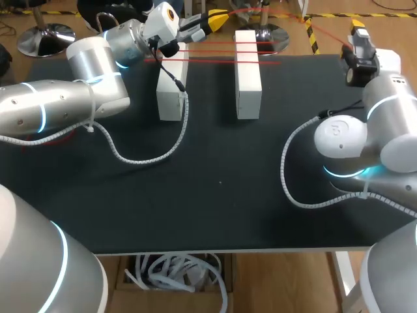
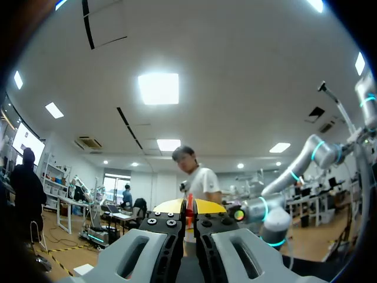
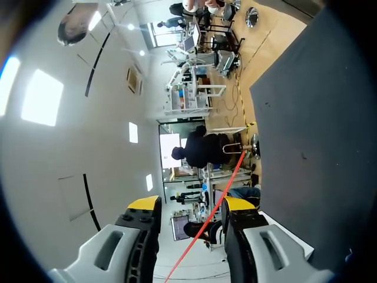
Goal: Grab the tape and strap the tape.
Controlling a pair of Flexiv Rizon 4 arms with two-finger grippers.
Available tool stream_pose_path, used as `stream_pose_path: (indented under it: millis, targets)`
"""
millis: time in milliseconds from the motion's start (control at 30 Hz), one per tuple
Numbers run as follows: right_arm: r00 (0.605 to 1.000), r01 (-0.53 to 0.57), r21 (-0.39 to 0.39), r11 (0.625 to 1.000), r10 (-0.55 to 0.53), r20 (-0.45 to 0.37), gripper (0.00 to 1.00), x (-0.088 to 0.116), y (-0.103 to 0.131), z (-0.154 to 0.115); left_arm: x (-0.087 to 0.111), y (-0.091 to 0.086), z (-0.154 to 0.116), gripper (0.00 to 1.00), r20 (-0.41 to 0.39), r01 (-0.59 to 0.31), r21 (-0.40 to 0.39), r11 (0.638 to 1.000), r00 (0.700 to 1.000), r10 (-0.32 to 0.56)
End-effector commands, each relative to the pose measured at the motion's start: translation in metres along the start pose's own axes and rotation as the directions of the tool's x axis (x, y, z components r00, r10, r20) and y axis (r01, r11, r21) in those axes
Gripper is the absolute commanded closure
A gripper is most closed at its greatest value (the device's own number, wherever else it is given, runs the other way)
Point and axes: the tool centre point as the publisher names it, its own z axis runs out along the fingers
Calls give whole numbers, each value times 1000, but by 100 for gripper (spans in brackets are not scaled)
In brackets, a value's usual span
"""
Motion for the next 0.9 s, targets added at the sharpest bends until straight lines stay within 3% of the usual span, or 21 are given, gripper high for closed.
stream_pose_path:
  millis: [33,133,333,367,433,900]
  targets:
    - [1000,3,-9,1000,-3,4,57,2,-1,2,-1,0,0,100,-2,0,1,1000,1000,0]
    - [1000,5,-9,1000,-5,3,59,2,-1,2,-1,0,0,100,-2,0,1,1000,1000,0]
    - [1000,4,-4,1000,-5,-2,73,3,-2,3,-1,0,0,100,-2,0,1,1000,1000,0]
    - [1000,5,-3,1000,-5,-4,78,3,-3,3,-1,0,0,100,-2,0,1,1000,1000,0]
    - [1000,4,0,1000,-4,-5,100,3,-3,3,-1,0,0,100,-2,0,1,1000,1000,0]
    - [998,53,8,999,-52,-29,100,6,-5,3,-1,0,0,100,-2,0,1,1000,1000,0]
